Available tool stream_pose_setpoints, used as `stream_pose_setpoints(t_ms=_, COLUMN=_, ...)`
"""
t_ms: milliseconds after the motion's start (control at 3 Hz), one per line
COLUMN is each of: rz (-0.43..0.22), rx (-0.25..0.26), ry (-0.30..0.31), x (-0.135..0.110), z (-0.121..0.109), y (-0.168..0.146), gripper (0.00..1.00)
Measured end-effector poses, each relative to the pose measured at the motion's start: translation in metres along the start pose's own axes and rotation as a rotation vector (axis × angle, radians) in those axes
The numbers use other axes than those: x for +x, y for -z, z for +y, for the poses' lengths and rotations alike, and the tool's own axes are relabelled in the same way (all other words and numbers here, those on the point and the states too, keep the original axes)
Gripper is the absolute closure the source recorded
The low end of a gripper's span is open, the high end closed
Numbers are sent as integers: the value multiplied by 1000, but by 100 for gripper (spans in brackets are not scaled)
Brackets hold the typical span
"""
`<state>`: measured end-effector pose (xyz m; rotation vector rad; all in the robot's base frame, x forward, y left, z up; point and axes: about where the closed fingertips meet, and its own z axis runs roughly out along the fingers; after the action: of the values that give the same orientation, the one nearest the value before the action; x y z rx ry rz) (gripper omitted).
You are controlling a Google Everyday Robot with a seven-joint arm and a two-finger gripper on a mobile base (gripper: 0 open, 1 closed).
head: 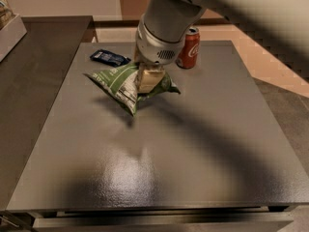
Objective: Move green jalapeno chip bag near rxbar blueberry
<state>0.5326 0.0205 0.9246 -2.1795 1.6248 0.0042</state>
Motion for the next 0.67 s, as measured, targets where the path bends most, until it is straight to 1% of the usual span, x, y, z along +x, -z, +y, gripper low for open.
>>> stream_pose_setpoints(t_ms=333, rz=-11, rx=64, ry=3, x=-16, z=-31, y=-19, gripper=100)
stream_pose_setpoints(t_ms=667, rz=-12, rx=126, ry=18, x=-31, z=-62, y=-34, gripper=100)
